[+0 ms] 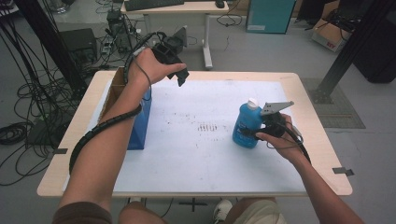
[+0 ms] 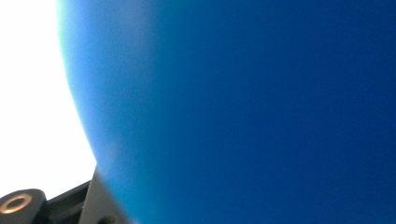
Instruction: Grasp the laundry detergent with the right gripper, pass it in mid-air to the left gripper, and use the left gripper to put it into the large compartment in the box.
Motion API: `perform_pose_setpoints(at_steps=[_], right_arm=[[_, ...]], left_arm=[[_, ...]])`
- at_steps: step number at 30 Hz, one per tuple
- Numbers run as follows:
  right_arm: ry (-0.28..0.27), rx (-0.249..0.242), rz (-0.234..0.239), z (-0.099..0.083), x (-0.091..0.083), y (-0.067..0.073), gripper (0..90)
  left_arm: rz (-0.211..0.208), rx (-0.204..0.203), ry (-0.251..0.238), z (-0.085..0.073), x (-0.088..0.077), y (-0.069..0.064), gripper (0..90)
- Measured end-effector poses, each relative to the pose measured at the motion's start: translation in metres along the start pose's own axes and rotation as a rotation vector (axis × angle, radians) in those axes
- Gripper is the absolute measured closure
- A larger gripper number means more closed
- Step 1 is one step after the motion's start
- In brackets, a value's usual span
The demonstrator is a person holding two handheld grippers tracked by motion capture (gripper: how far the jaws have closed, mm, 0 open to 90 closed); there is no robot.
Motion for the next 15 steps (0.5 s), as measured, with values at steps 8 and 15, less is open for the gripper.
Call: perform_pose_setpoints(at_steps=[8, 15], right_arm=[[0.002, 0.061, 0.006, 0.015, -0.001, -0.004, 44.5], [0.007, 0.040, 0.033, 0.053, 0.001, -0.003, 44.4]], left_arm=[[-0.065, 0.085, -0.008, -0.005, -0.007, -0.007, 6.7], [-0.101, 0.217, -0.029, -0.005, -0.022, -0.014, 6.9]])
Point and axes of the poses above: each handheld gripper's, and its own axes: x roughly forward along the jaws, z roughly out of its top, y roughly to its left, the point moved 5 cm from there along x, roughly forward along the jaws
